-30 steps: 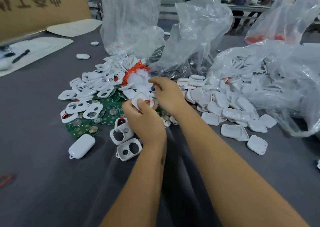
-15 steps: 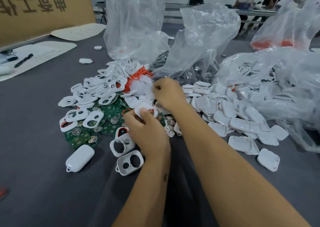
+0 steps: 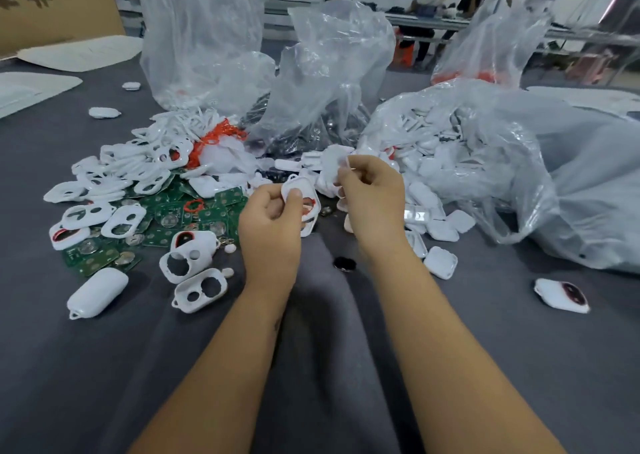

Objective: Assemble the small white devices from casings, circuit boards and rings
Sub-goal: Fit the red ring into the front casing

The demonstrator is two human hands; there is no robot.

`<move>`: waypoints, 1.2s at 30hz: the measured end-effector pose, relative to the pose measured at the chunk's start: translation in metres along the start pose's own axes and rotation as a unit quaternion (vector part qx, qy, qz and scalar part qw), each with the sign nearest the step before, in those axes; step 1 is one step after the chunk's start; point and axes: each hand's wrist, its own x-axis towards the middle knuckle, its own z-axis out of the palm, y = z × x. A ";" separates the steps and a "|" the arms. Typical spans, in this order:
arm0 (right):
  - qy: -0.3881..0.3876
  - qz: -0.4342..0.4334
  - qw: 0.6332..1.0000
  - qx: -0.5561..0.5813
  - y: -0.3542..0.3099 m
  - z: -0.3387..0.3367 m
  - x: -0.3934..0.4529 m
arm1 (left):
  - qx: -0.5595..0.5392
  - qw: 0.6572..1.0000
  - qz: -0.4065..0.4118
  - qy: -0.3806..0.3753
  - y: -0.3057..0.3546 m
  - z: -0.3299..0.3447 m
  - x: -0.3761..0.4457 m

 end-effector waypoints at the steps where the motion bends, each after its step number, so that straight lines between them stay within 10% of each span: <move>1: 0.025 0.004 1.000 0.014 0.002 -0.005 -0.005 | -0.017 0.999 -0.022 -0.014 0.000 0.002 -0.002; 10: 0.047 0.017 0.999 0.001 0.017 -0.023 -0.037 | -0.019 0.989 -0.107 -0.098 -0.006 0.010 -0.003; 19: -0.459 0.252 0.851 0.040 -0.007 -0.060 -0.032 | -0.102 0.984 -0.143 -0.014 -0.010 0.005 0.005; 27: -0.083 0.116 0.986 0.089 0.021 -0.032 -0.027 | -0.031 0.989 -0.134 -0.055 -0.011 0.008 0.003; 36: -0.018 0.087 0.977 0.193 0.027 -0.029 -0.029 | -0.036 0.989 -0.115 -0.089 -0.006 0.005 0.000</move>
